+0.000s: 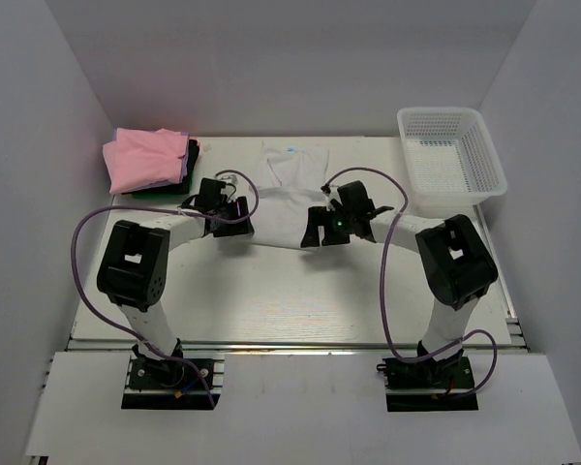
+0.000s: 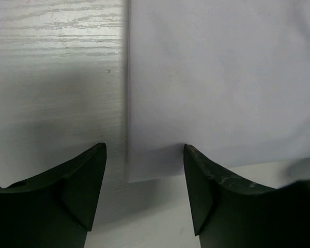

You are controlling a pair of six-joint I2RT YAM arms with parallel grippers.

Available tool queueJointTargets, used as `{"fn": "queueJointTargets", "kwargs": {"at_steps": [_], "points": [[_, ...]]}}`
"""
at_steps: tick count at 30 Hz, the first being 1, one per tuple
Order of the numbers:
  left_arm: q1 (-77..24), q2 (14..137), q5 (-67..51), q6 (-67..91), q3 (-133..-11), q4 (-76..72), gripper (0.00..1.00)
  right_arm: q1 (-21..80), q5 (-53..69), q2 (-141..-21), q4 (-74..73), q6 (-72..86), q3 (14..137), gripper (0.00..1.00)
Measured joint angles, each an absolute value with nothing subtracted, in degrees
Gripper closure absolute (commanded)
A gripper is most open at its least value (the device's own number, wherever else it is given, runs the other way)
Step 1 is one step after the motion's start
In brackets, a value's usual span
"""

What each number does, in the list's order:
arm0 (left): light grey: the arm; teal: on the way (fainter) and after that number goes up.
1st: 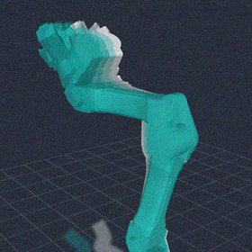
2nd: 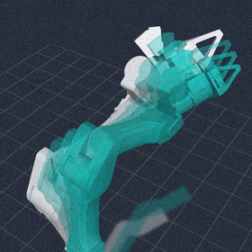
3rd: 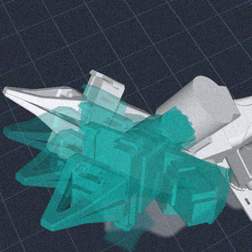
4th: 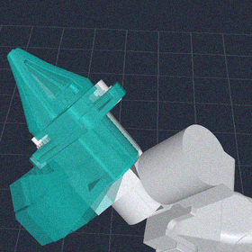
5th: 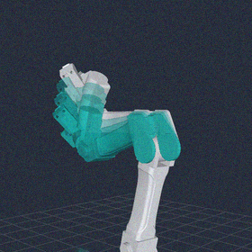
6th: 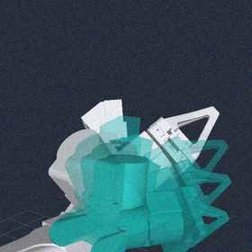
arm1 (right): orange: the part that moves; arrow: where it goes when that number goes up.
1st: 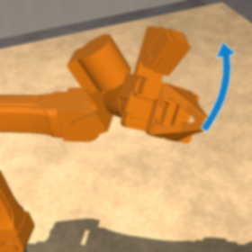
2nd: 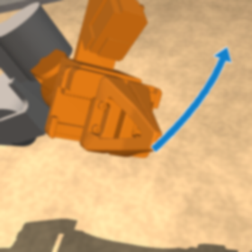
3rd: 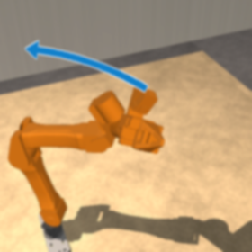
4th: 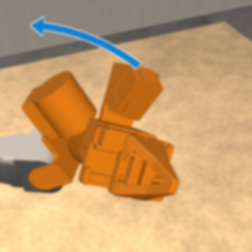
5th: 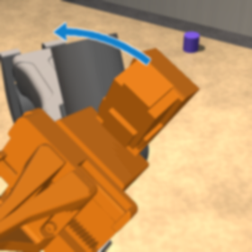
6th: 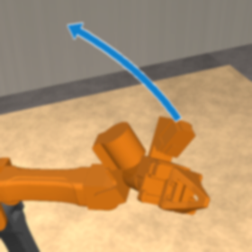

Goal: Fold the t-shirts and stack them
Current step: Grab one side of the 2/3 rectangular tshirt with both arms

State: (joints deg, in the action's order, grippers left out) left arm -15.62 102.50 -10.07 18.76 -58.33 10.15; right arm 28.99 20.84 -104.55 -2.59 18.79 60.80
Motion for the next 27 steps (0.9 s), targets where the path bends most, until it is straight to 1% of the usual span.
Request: {"fn": "queueJointTargets", "kwargs": {"at_steps": [1,3,4,7,8,9,10,11,14,15,16,20,22,27], "points": [[-15.6,102.6,-10.1,18.7,-58.4,9.5,0.35,29.0,20.9,-104.7,-1.8,19.2,60.6,0.19],[-15.6,102.7,-10.1,18.5,-57.7,8.1,0.38,29.0,21.0,-105.1,-1.1,19.9,60.1,0.21],[-15.6,102.7,-10.2,18.4,-57.6,7.8,0.44,29.0,21.0,-105.6,-0.9,20.4,60.1,0.27],[-15.6,102.7,-11.3,18.3,-56.5,5.9,0.52,29.0,21.4,-106.5,0.6,21.1,60.1,0.36],[-15.6,102.7,-11.8,18.3,-56.1,5.3,0.58,28.9,21.4,-106.6,0.8,21.4,60.1,0.4],[-15.6,102.7,-12.5,18.3,-55.7,4.7,0.61,28.9,21.4,-106.7,0.9,21.5,60.1,0.44],[-15.6,102.8,-13.2,18.3,-55.2,4.0,0.65,29.0,21.4,-106.8,1.0,21.6,60.0,0.5],[-15.6,102.7,-13.8,18.5,-54.6,3.2,0.74,29.0,21.4,-106.9,1.2,21.8,59.8,0.58],[-15.6,102.7,-16.3,18.5,-52.7,0.8,1.0,29.0,21.3,-106.9,1.5,22.0,58.7,0.76],[-15.6,102.5,-17.0,18.6,-52.4,0.4,1.0,29.0,21.2,-106.9,1.5,22.2,58.3,0.93],[-15.6,102.4,-17.6,18.5,-52.0,-0.1,1.0,29.0,21.3,-106.9,1.6,22.0,58.0,1.0],[-15.6,100.3,-19.7,18.7,-49.6,0.5,1.0,29.0,21.4,-105.9,1.8,22.4,56.2,1.0],[-15.7,97.4,-20.9,18.9,-47.5,3.2,1.0,29.1,21.5,-103.9,0.8,22.3,54.5,1.0],[-16.9,85.4,-25.5,20.1,-43.3,11.8,1.0,29.6,23.1,-93.6,-7.3,20.8,50.6,1.0]]}}
